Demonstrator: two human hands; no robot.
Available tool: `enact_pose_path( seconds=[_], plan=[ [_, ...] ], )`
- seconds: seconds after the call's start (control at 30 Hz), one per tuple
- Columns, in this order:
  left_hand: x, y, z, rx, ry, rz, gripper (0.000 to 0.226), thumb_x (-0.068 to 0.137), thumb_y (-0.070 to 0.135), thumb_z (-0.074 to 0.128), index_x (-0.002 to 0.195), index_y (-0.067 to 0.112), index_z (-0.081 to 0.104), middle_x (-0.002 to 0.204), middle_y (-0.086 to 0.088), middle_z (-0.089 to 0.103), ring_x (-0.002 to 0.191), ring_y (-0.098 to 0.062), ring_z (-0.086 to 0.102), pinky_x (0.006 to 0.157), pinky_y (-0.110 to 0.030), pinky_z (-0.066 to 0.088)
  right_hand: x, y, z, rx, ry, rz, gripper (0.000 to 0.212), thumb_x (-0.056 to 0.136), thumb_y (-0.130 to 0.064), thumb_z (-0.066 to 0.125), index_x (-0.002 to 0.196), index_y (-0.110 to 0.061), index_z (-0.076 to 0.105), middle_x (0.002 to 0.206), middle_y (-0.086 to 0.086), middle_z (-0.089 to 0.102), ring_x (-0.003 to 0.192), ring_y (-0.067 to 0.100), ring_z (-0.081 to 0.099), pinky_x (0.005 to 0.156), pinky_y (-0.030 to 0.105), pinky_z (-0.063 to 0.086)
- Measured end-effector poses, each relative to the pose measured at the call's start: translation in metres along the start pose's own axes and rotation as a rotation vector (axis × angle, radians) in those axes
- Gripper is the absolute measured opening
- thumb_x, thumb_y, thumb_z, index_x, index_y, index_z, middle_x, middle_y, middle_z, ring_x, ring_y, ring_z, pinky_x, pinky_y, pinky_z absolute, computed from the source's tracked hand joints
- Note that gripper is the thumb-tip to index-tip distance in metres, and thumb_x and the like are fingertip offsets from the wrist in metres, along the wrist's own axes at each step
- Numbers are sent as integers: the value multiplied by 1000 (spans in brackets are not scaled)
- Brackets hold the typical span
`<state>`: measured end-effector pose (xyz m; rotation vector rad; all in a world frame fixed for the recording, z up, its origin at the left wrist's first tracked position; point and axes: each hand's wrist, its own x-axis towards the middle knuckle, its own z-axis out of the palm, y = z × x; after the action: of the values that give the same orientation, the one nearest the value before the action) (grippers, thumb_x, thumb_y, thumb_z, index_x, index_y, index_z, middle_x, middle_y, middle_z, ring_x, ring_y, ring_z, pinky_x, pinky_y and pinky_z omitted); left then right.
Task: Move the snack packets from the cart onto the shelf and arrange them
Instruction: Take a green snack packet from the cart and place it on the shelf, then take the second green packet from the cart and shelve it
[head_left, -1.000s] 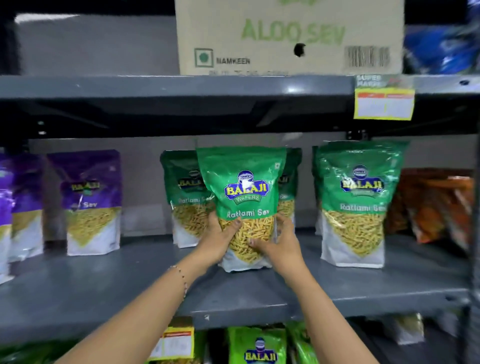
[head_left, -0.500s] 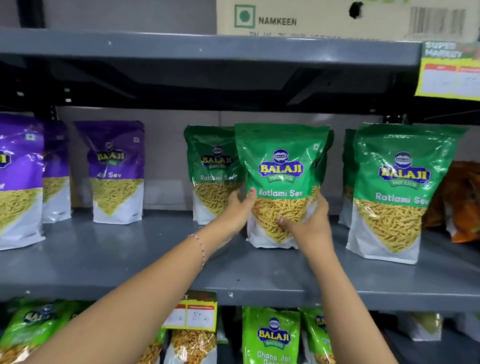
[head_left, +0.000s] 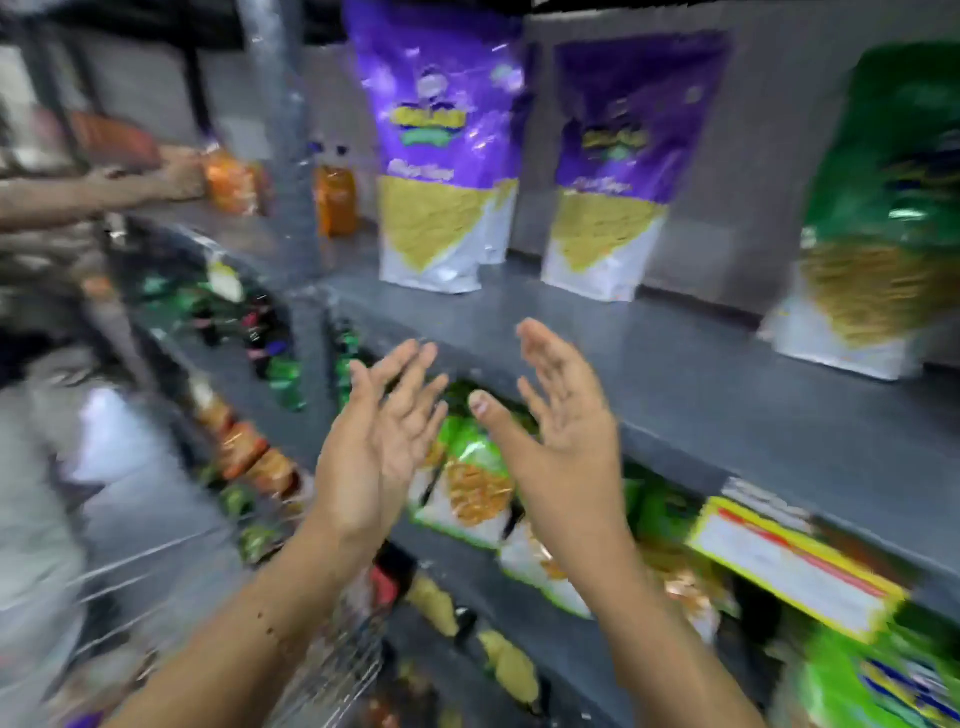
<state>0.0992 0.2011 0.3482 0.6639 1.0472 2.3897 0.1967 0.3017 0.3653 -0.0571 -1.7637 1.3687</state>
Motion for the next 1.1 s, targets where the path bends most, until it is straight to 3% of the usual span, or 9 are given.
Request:
enact_pose_path(
  seconds=[0.1, 0.2, 0.3, 0.37, 0.47, 0.53, 0.67, 0.93, 1.1],
  plan=[
    [-10, 9, -90, 72, 231, 10, 59, 95, 52, 22, 138, 17, 44, 141, 1, 54, 128, -18, 53, 107, -35, 41, -13, 52, 84, -7, -233, 137, 62, 79, -6, 73, 129, -33, 49, 134, -16, 54, 130, -5, 47, 112, 29, 39],
    [-28, 5, -184, 147, 458, -21, 56, 98, 47, 21, 139, 16, 42, 133, 1, 57, 113, -13, 60, 87, -24, 52, -38, 111, 159, -51, -510, 279, 62, 81, -4, 73, 137, -15, 48, 122, -15, 57, 109, -21, 50, 93, 10, 43],
    [-53, -9, -270, 263, 688, -123, 45, 100, 42, 24, 135, 21, 43, 148, -4, 46, 135, -21, 45, 110, -35, 35, -65, 168, 209, -206, -737, 360, 65, 83, -11, 73, 141, -18, 45, 134, -7, 54, 116, 0, 50, 91, 8, 37],
    [-82, -26, -324, 479, 786, -260, 37, 101, 38, 30, 130, 22, 46, 147, -4, 45, 140, -29, 38, 115, -40, 27, -88, 210, 239, -319, -902, 388, 66, 83, -9, 71, 142, -19, 43, 141, 5, 52, 127, 19, 49, 100, 23, 42],
    [-130, -55, -381, 816, 751, -522, 43, 96, 19, 51, 134, 1, 45, 135, -17, 55, 119, -17, 60, 101, -20, 43, -123, 263, 271, -500, -1161, 392, 67, 82, 1, 64, 144, -13, 41, 145, 14, 47, 128, 31, 50, 97, 32, 47],
    [-151, -73, -405, 896, 652, -776, 55, 88, 10, 64, 136, -2, 40, 116, -9, 61, 98, -2, 66, 81, -9, 46, -144, 292, 286, -619, -1336, 311, 68, 80, 5, 58, 144, -12, 42, 148, 14, 45, 134, 33, 45, 105, 37, 44],
    [-172, -105, -440, 1274, 370, -999, 75, 73, 26, 79, 135, 4, 44, 129, -14, 60, 119, -27, 59, 97, -29, 44, -168, 325, 300, -787, -1569, 93, 47, 86, 1, 52, 132, -4, 51, 139, 21, 51, 131, 38, 45, 107, 50, 39],
    [-170, -119, -455, 1434, 445, -909, 46, 84, 5, 54, 129, 11, 58, 112, -24, 71, 106, -39, 66, 87, -39, 49, -176, 336, 332, -938, -1652, -92, 28, 86, -19, 64, 112, -23, 70, 105, 7, 73, 101, 30, 66, 87, 38, 51],
    [-169, -96, -444, 1325, 914, -488, 42, 77, 2, 67, 117, 13, 66, 110, -14, 74, 101, -28, 70, 85, -27, 51, -163, 310, 331, -858, -1443, -58, 21, 88, -18, 63, 106, -18, 73, 94, 6, 75, 89, 28, 65, 90, 37, 49]
  ],
)
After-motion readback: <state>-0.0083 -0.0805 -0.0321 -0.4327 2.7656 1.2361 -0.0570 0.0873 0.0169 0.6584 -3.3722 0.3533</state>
